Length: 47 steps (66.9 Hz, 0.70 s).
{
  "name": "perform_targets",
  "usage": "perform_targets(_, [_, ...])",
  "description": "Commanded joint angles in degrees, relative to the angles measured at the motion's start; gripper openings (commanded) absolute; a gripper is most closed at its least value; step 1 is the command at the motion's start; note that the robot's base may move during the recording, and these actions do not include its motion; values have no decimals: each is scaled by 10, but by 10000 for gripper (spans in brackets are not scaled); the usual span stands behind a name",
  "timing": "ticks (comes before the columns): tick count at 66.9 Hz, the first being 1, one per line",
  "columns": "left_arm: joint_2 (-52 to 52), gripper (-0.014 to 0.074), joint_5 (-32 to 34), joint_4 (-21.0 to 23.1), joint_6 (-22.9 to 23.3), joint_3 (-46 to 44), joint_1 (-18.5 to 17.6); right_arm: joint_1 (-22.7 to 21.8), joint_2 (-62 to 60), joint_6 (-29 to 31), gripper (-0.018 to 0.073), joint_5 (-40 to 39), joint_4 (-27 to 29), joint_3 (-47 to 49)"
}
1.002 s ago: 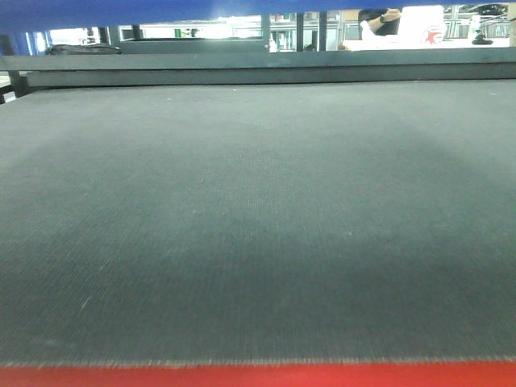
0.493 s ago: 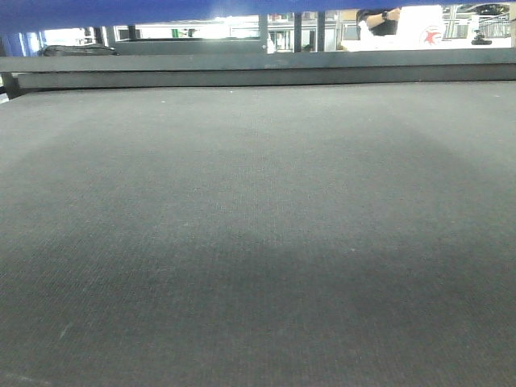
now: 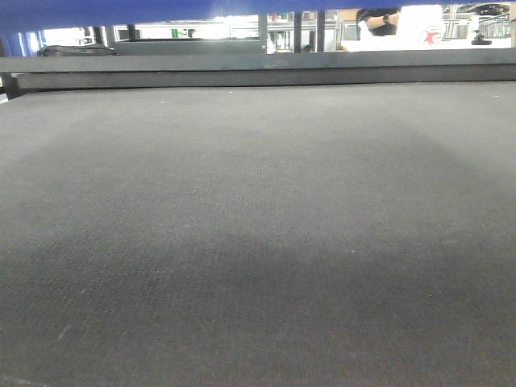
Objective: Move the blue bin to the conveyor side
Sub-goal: 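Carry the blue bin with both grippers to the red-framed conveyor table, then lower the blue bin onto the dark conveyor surface with both grippers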
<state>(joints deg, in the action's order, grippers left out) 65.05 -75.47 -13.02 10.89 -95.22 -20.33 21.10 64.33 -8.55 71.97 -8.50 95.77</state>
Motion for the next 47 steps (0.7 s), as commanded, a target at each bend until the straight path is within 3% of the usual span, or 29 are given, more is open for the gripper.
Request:
perform_targets(1, [-8,-17,55,33,-13,-9,-9,3,-9,10,-79,-86,16,7])
perform_targets(26, [-5,-17,55,32,-13,-9,-9,3,-9,10,-79,-94,31,7])
perform_targets(40, [39,-17,118,6,-13,-11,-9,3,20,10,-79,-117,36,7])
perform_targets(47, [74,-17,144,20,-13,-11,19,3,54,10,-79,-124,36,7])
